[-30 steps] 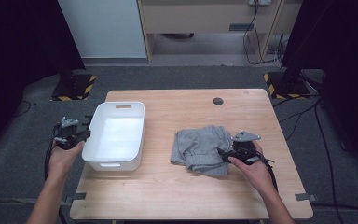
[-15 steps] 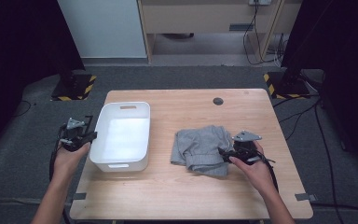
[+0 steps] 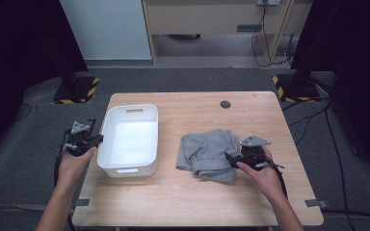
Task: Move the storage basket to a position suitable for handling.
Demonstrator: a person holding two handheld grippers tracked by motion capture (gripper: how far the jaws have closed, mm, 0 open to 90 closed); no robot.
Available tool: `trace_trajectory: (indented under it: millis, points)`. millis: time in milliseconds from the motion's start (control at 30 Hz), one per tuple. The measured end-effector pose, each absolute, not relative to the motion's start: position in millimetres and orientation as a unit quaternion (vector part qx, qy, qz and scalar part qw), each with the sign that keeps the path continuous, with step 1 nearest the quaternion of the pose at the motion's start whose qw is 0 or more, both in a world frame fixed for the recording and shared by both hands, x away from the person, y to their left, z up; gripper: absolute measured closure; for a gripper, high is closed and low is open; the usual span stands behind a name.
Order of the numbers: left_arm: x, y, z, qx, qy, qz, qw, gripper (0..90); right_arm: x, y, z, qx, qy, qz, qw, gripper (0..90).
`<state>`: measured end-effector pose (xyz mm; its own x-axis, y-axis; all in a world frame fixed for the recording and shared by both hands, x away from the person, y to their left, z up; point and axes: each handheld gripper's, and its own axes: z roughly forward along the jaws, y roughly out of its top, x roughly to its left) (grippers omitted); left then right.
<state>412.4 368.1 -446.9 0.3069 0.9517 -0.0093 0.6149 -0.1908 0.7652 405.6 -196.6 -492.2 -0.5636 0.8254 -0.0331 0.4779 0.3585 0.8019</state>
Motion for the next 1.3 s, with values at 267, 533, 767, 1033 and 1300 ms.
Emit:
trace_trajectory:
  millis: [267,533,767,1033,1300]
  points:
    - [417.6,365.9,-452.4,0.727,0.541,0.252,0.34,68.6,405.6,-199.2,-491.7,0.414,0.791,0.39,0.223,17.9]
    - [423.2,367.8,-458.4,0.725,0.545,0.241,0.344,75.3,405.2,-199.6,-491.3,0.414,0.791,0.391,0.222,17.8]
    - [427.4,361.0,-460.3,0.727,0.54,0.238,0.351,78.5,405.4,-200.6,-491.3,0.414,0.791,0.39,0.224,17.7]
    - [421.0,350.4,-463.5,0.726,0.54,0.226,0.361,76.8,404.5,-201.2,-491.3,0.413,0.792,0.389,0.225,17.5]
    - [415.0,346.2,-464.5,0.723,0.541,0.222,0.368,75.1,405.3,-200.9,-491.5,0.414,0.792,0.388,0.224,17.3]
